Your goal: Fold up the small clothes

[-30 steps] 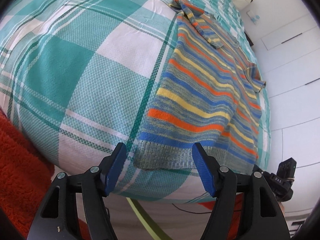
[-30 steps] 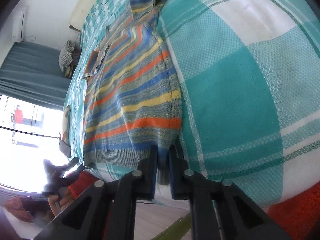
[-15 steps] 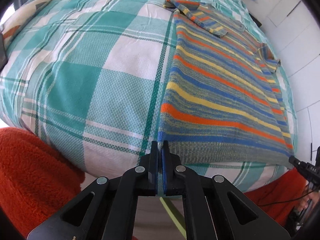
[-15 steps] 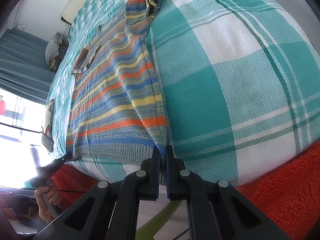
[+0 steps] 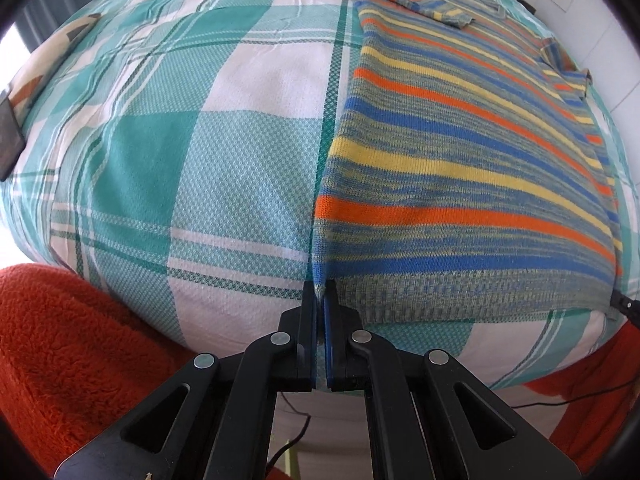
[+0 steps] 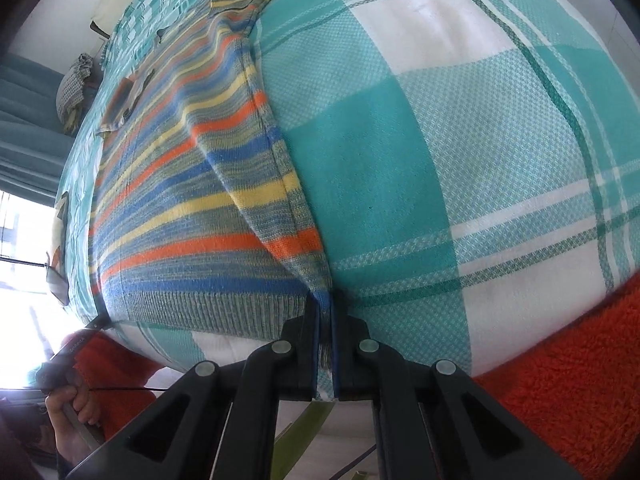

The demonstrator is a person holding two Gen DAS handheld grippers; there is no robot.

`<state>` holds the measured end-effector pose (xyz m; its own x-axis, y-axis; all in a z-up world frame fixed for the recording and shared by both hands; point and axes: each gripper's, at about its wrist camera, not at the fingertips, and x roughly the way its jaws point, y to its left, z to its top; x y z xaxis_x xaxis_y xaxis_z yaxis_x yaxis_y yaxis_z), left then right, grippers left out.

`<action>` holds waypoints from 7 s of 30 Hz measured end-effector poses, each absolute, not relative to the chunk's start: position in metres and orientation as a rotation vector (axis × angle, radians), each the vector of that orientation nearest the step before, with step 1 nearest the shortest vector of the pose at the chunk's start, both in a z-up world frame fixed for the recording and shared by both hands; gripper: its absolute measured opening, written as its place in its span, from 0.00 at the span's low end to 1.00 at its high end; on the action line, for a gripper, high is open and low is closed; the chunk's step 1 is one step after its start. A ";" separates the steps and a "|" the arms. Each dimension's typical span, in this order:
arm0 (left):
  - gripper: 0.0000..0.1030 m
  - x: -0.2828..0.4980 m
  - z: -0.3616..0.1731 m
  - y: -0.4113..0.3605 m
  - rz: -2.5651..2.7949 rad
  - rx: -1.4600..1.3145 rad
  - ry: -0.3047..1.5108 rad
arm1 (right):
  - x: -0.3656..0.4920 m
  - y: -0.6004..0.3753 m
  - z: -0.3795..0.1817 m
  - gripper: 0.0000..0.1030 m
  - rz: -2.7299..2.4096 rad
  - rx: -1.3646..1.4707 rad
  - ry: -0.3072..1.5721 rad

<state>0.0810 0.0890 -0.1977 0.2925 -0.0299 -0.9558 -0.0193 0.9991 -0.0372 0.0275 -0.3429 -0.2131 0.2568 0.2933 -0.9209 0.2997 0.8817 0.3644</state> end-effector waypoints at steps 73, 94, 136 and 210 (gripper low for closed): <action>0.75 0.078 -0.175 0.117 0.244 -0.092 1.126 | 0.259 -0.585 -0.137 0.25 -0.434 0.280 1.004; 0.75 0.080 -0.181 0.128 0.246 -0.171 1.155 | 0.257 -0.404 -0.201 0.04 0.263 0.605 1.081; 0.75 0.081 -0.178 0.119 0.240 -0.112 1.166 | 0.196 -0.598 -0.184 0.05 -0.412 0.729 0.933; 0.76 0.237 -0.149 0.218 0.249 -0.375 0.994 | 0.079 -0.391 -0.157 0.62 -0.069 0.297 0.849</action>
<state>0.2365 0.2178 -0.1494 0.5255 0.0338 -0.8501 -0.3708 0.9084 -0.1931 0.0789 -0.3913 -0.1570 0.6610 0.0573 -0.7482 0.1780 0.9566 0.2305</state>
